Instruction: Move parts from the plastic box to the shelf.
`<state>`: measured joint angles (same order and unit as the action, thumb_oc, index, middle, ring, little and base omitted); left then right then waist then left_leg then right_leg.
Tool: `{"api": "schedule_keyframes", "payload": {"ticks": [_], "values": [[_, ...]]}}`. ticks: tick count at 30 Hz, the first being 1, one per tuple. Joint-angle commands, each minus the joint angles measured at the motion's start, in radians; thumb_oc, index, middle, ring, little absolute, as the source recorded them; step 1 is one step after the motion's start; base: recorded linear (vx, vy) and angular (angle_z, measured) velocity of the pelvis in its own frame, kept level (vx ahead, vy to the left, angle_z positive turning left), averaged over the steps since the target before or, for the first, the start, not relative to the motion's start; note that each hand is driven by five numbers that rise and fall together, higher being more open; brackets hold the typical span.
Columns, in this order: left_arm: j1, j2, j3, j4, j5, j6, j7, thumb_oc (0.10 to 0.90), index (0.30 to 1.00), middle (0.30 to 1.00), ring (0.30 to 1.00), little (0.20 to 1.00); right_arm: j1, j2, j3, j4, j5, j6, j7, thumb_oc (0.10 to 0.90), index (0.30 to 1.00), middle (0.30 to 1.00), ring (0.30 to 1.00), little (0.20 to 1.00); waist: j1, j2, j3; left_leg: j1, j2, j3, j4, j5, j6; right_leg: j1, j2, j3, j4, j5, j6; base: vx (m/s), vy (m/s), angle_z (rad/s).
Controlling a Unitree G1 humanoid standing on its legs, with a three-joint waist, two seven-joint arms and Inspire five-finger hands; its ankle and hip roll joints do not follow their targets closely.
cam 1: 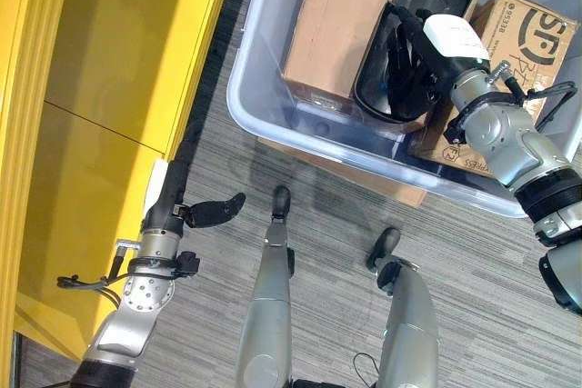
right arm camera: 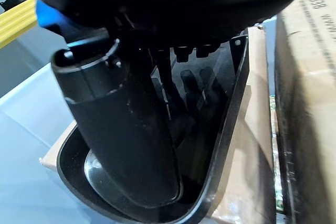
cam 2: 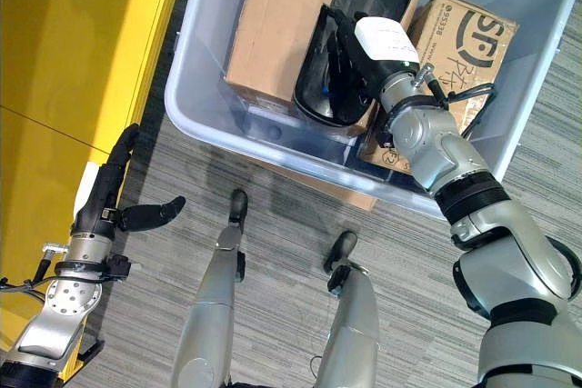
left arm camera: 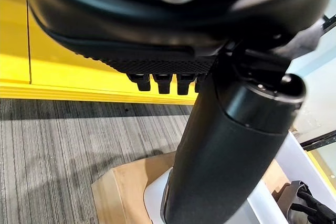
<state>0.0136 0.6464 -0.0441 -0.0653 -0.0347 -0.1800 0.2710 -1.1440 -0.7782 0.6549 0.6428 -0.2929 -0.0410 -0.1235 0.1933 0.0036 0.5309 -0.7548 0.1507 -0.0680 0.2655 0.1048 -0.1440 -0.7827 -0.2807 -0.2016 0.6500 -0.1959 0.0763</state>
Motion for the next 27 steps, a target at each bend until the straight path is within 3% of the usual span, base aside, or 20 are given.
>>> {"api": "schedule_keyframes", "payload": {"ticks": [1, 5, 6, 12, 14, 16, 18, 21, 23, 24, 27], "values": [[-0.004, 0.035, 0.013, -0.132, -0.024, -0.079, 0.055, 0.900, 1.000, 1.000, 1.000, 1.000, -0.193, -0.011, 0.038, 0.059, 0.001, -0.003, -0.105, 0.900, 1.000, 1.000, 1.000, 1.000, 0.021, 0.026, -0.011, -0.037, -0.008, -0.025, 0.021, -0.029, 0.052, 0.185, -0.016, 0.019, -0.143, 0.009, 0.065, 0.02, 0.000, 0.04], [-0.013, 0.038, 0.010, -0.130, -0.027, -0.081, 0.060, 0.900, 1.000, 1.000, 1.000, 1.000, -0.218, 0.031, 0.019, 0.079, 0.050, 0.000, -0.119, 0.900, 1.000, 1.000, 1.000, 1.000, 0.032, 0.025, -0.011, -0.039, -0.018, -0.032, 0.023, -0.032, 0.055, 0.196, -0.021, 0.010, -0.146, 0.009, 0.067, 0.05, 0.000, 0.03], [-0.016, 0.038, 0.006, -0.130, -0.029, -0.082, 0.059, 0.900, 1.000, 1.000, 1.000, 1.000, -0.225, 0.044, 0.015, 0.093, 0.058, 0.000, -0.121, 0.900, 1.000, 1.000, 1.000, 1.000, 0.033, 0.020, -0.011, -0.027, -0.022, -0.036, 0.025, -0.058, 0.048, 0.211, -0.022, 0.015, -0.145, -0.013, 0.072, 0.10, -0.028, 0.07], [-0.029, 0.042, 0.003, -0.127, -0.036, -0.083, 0.071, 0.900, 1.000, 1.000, 1.000, 1.000, -0.278, 0.098, 0.017, 0.147, 0.099, 0.002, -0.145, 0.900, 1.000, 1.000, 1.000, 1.000, 0.054, 0.025, -0.011, -0.039, -0.029, -0.045, 0.015, -0.031, 0.058, 0.212, -0.021, -0.002, -0.156, 0.008, 0.069, -0.01, 0.014, 0.10], [-0.033, 0.042, -0.001, -0.126, -0.039, -0.084, 0.071, 0.900, 1.000, 1.000, 1.000, 1.000, -0.293, 0.107, 0.015, 0.162, 0.107, 0.004, -0.151, 0.900, 1.000, 1.000, 1.000, 1.000, 0.055, 0.022, -0.011, -0.027, -0.032, -0.050, 0.016, -0.055, 0.051, 0.225, -0.023, 0.004, -0.155, -0.012, 0.073, 0.04, -0.008, 0.03], [-0.038, 0.042, -0.004, -0.124, -0.043, -0.083, 0.073, 0.900, 1.000, 1.000, 1.000, 1.000, -0.303, 0.120, 0.019, 0.171, 0.121, 0.001, -0.156, 0.900, 1.000, 1.000, 1.000, 1.000, 0.061, 0.028, -0.011, -0.036, -0.033, -0.049, 0.013, -0.029, 0.057, 0.220, -0.023, -0.006, -0.159, 0.007, 0.069, 0.01, 0.015, 0.08], [-0.043, 0.040, -0.006, -0.124, -0.043, -0.083, 0.072, 0.900, 1.000, 1.000, 1.000, 1.000, -0.314, 0.119, 0.029, 0.135, 0.125, 0.000, -0.156, 0.900, 1.000, 1.000, 1.000, 1.000, 0.057, 0.021, -0.012, -0.015, -0.039, -0.051, 0.013, -0.053, 0.050, 0.238, -0.025, 0.002, -0.156, -0.015, 0.072, 0.08, -0.003, 0.08], [-0.045, 0.041, -0.008, -0.122, -0.042, -0.082, 0.070, 0.900, 1.000, 1.000, 1.000, 1.000, -0.314, 0.127, 0.026, 0.102, 0.127, -0.001, -0.157, 0.900, 1.000, 1.000, 1.000, 1.000, 0.061, 0.024, -0.011, -0.018, -0.037, -0.046, 0.012, -0.031, 0.056, 0.235, -0.023, -0.003, -0.155, 0.003, 0.066, -0.05, 0.041, 0.09], [-0.046, 0.045, -0.013, -0.116, -0.041, -0.077, 0.065, 0.900, 1.000, 1.000, 1.000, 1.000, -0.314, 0.115, 0.032, 0.016, 0.119, -0.005, -0.144, 0.900, 1.000, 1.000, 1.000, 1.000, 0.051, 0.009, -0.013, 0.014, -0.035, -0.044, 0.016, -0.058, 0.049, 0.258, -0.021, 0.007, -0.155, -0.017, 0.066, 0.03, 0.003, 0.03], [-0.045, 0.046, -0.013, -0.117, -0.041, -0.078, 0.065, 0.900, 1.000, 1.000, 1.000, 1.000, -0.312, 0.115, 0.031, 0.014, 0.119, -0.004, -0.143, 0.900, 1.000, 1.000, 1.000, 1.000, 0.055, 0.014, -0.011, 0.006, -0.033, -0.041, 0.014, -0.034, 0.056, 0.250, -0.020, 0.001, -0.158, 0.003, 0.062, -0.09, 0.039, -0.03], [-0.047, 0.054, -0.009, -0.115, -0.039, -0.076, 0.059, 0.900, 1.000, 1.000, 1.000, 1.000, -0.319, 0.100, 0.036, -0.032, 0.116, -0.009, -0.134, 0.900, 1.000, 1.000, 1.000, 1.000, 0.052, 0.008, -0.012, 0.029, -0.027, -0.037, 0.007, -0.034, 0.056, 0.267, -0.017, 0.005, -0.169, 0.009, 0.062, -0.05, 0.025, -0.06]]}}
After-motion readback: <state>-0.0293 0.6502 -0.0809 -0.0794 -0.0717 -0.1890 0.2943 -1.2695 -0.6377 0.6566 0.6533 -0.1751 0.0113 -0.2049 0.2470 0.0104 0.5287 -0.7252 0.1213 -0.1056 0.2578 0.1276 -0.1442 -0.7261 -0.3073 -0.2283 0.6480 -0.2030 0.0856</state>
